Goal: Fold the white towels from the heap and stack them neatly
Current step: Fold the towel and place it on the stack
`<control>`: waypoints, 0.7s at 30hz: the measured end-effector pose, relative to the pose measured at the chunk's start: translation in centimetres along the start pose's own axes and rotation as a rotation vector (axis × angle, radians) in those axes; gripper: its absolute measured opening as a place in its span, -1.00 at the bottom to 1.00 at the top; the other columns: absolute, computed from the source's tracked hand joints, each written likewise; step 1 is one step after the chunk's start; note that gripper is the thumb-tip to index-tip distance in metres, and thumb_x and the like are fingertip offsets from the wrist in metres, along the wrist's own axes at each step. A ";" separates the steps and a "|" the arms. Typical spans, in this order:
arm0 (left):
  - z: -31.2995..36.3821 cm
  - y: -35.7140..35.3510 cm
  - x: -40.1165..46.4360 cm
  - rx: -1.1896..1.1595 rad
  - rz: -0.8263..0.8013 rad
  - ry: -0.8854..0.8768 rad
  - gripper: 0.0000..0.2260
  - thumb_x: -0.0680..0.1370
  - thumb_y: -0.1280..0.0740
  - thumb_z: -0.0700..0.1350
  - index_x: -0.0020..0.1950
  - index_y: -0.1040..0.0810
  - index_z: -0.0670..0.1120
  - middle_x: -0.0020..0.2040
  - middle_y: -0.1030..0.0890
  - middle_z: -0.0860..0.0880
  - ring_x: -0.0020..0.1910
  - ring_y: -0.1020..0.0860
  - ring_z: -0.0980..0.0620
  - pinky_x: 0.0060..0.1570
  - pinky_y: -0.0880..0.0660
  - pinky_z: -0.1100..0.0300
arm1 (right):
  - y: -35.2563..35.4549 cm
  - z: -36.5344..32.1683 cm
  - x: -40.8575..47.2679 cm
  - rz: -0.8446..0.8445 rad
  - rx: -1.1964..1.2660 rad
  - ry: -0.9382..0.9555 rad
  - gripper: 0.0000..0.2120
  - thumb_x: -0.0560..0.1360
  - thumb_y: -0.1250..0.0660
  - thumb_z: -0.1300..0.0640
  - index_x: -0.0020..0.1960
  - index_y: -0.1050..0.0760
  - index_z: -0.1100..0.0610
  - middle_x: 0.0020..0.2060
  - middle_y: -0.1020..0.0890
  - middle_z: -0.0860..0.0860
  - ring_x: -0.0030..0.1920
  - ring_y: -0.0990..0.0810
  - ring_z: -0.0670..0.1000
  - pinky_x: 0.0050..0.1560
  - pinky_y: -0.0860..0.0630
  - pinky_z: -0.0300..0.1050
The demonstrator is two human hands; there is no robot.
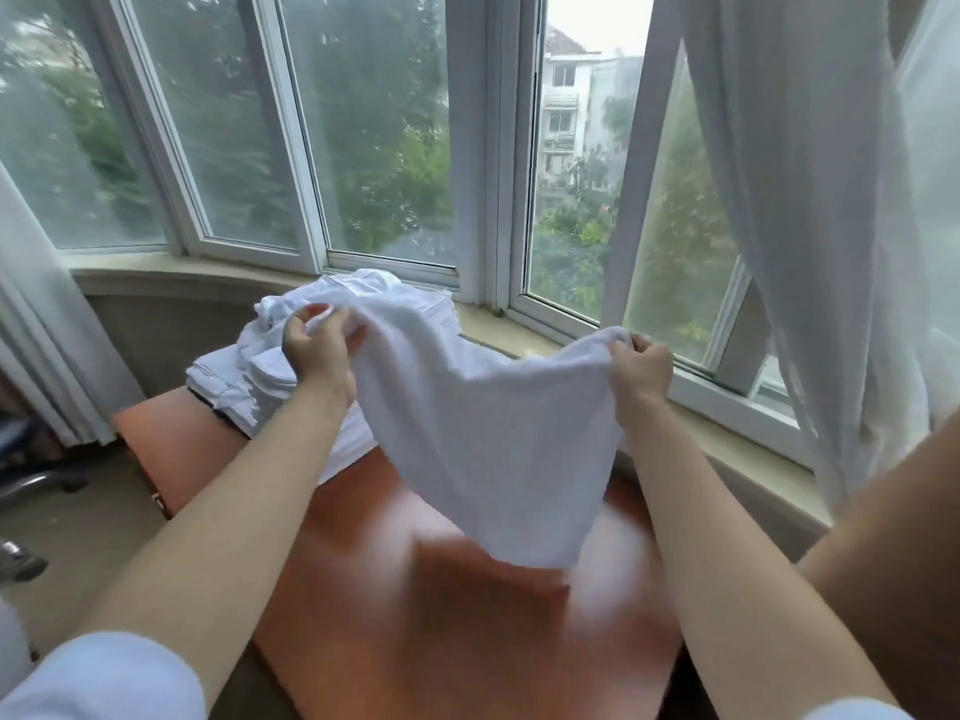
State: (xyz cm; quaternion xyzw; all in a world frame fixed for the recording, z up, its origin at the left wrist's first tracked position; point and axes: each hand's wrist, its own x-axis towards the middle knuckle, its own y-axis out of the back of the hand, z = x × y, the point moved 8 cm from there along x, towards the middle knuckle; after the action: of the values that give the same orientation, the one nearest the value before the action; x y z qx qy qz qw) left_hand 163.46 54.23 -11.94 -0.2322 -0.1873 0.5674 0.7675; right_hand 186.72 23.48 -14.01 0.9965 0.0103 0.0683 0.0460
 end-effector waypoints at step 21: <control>-20.3 33.3 -11.1 1.215 0.152 0.496 -0.85 0.45 -0.38 -0.24 -0.07 -0.45 -0.07 -0.15 -0.48 -0.04 -0.13 -0.45 -0.08 -0.17 -0.38 0.13 | 5.9 30.5 -17.4 -0.094 -0.648 -0.790 -0.67 0.50 -0.21 0.24 0.22 -0.48 0.32 0.11 -0.57 0.23 0.12 -0.53 0.28 0.29 -0.41 0.15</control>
State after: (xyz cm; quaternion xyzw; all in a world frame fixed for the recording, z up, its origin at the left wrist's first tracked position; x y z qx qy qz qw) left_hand 145.37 48.94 -47.79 0.1056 0.3655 0.5544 0.7402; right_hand 173.73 14.38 -45.90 0.8793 0.0153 -0.3162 0.3558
